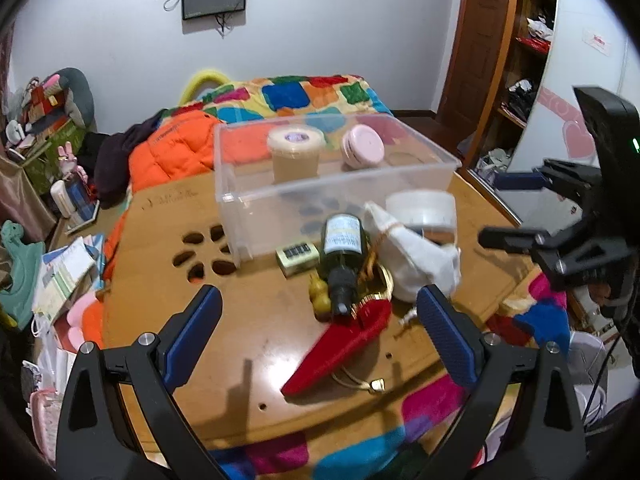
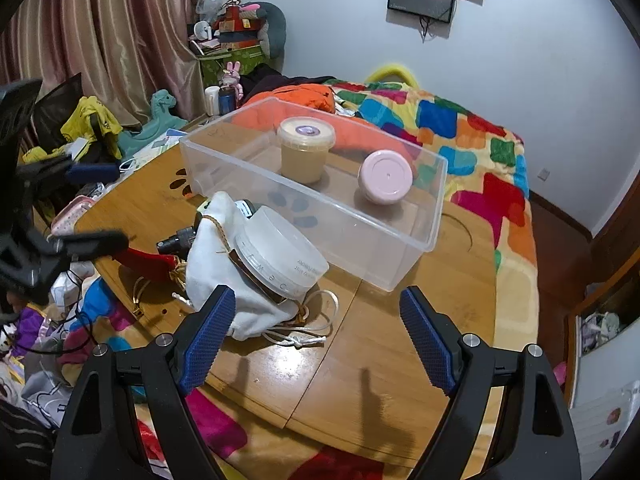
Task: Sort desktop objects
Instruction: 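Withdraw both grippers from the box toward the remaining table items, then grasp the white powder case with the right gripper while the left grasps the red pouch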
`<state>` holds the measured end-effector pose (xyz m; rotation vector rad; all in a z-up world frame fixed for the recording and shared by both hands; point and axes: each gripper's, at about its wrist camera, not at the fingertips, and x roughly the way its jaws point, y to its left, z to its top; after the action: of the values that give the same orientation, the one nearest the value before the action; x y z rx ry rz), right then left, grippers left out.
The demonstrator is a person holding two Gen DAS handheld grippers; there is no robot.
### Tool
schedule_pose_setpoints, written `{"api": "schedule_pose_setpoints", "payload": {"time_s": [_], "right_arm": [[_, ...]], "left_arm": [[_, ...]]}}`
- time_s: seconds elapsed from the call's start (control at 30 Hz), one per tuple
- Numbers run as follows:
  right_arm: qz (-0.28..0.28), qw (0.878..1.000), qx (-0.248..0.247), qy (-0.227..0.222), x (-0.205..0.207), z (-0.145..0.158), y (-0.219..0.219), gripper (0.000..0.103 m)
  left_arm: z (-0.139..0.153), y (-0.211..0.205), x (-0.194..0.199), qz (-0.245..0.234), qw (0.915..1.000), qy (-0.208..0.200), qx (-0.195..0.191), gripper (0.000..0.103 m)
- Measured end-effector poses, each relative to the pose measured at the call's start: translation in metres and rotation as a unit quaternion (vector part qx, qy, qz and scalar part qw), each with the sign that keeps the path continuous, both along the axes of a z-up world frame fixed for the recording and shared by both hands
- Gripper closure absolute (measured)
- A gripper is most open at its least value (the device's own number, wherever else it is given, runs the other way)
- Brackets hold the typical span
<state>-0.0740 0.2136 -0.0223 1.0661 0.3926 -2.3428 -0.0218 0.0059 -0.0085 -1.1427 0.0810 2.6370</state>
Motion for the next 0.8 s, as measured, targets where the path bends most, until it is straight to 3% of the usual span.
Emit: {"api": "schedule_pose_setpoints", "payload": {"time_s": [0.37, 0.47, 0.63, 0.8], "right_arm": [[0.001, 1.0, -0.008, -0.007, -0.016, -0.013, -0.011, 0.023], [0.0, 1.0, -0.018, -0.016, -0.022, -0.016, -0.013, 0.025], [0.011, 0.999, -0.027, -0.027, -0.027, -0.018, -0.019, 0.04], [0.023, 0.999, -0.025, -0.033, -0.03, -0.02, -0.026, 0.052]], "left_arm": [[-0.031, 0.005, 0.007, -0.016, 0.9996, 0.006, -0.023, 0.005], [-0.034, 0.005, 0.005, -0.023, 0.9996, 0.003, -0.018, 0.02], [-0.043, 0.003, -0.001, -0.031, 0.9994, -0.014, -0.005, 0.033], [-0.049, -0.001, 0.0, -0.039, 0.9987, -0.025, 0.018, 0.053]]}}
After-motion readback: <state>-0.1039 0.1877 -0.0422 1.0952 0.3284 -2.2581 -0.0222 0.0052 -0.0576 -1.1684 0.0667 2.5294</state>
